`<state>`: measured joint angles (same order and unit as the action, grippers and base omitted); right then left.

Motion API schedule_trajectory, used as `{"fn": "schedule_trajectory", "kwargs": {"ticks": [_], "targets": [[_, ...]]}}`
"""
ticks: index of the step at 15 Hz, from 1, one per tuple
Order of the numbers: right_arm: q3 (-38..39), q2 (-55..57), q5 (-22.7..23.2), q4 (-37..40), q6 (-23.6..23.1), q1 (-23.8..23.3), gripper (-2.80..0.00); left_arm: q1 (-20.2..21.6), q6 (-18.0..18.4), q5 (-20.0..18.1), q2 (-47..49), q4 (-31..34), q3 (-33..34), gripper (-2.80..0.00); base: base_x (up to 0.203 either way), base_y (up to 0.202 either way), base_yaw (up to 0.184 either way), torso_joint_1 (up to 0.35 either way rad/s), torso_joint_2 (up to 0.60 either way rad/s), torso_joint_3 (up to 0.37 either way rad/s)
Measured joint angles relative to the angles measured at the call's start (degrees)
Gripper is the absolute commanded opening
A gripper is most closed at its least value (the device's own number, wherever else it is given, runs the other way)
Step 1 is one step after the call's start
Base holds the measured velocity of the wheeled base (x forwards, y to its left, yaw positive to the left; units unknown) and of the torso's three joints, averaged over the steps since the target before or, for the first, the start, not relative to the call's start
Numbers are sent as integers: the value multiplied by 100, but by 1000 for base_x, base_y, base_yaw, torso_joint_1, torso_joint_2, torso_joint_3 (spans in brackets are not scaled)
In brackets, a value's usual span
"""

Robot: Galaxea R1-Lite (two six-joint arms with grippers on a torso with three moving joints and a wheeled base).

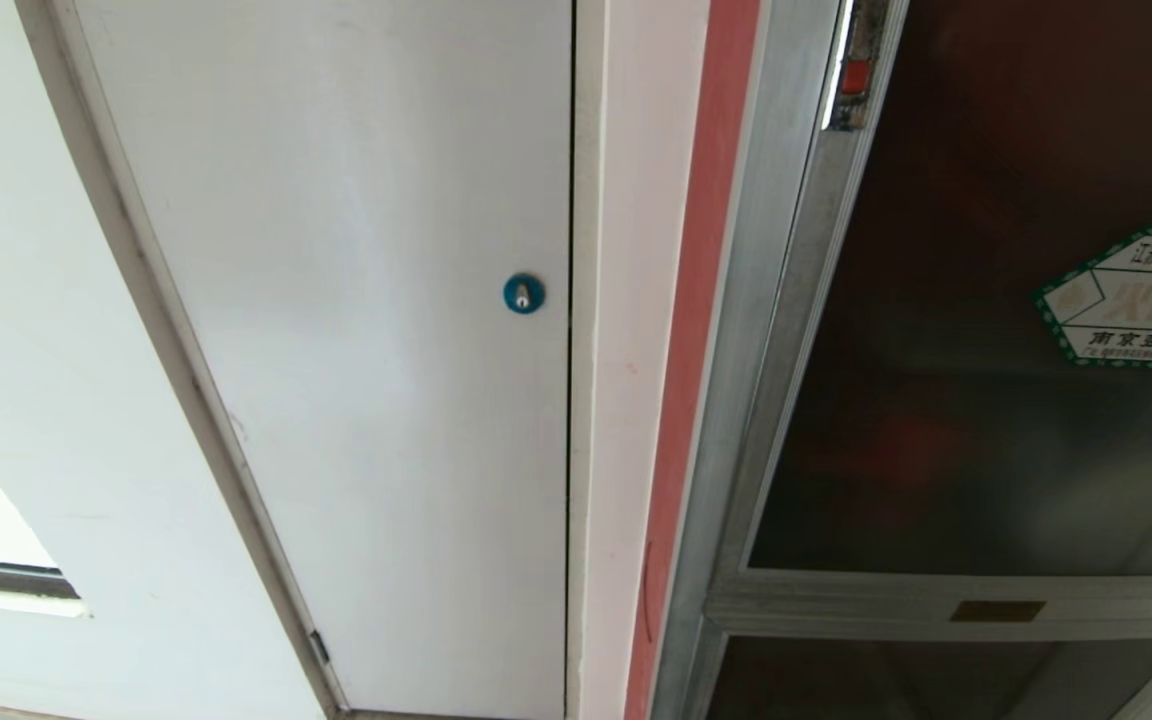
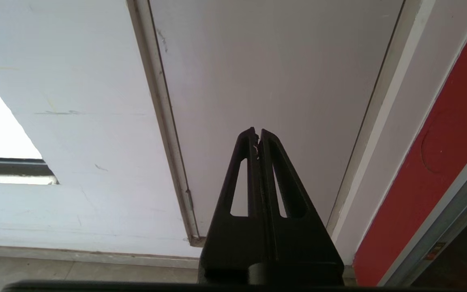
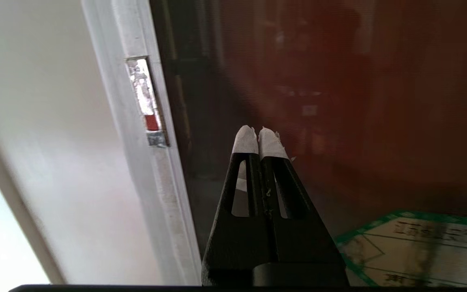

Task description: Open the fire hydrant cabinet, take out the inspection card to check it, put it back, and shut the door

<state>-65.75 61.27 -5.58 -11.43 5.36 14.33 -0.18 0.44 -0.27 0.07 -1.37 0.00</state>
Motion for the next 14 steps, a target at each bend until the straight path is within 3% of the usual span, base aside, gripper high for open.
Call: {"fn": "schedule_trajectory", "kwargs": {"ticks": [5,14], "targets": [[403,-529,35,-5,11,-561,-280,0,0,1,0,-1,0,-280,0,0,0,0,0,0],[1397,-1761,135,-11,4,-852,-280,0,0,0,0,-4,0,-280,0,0,0,0,0,0]]}}
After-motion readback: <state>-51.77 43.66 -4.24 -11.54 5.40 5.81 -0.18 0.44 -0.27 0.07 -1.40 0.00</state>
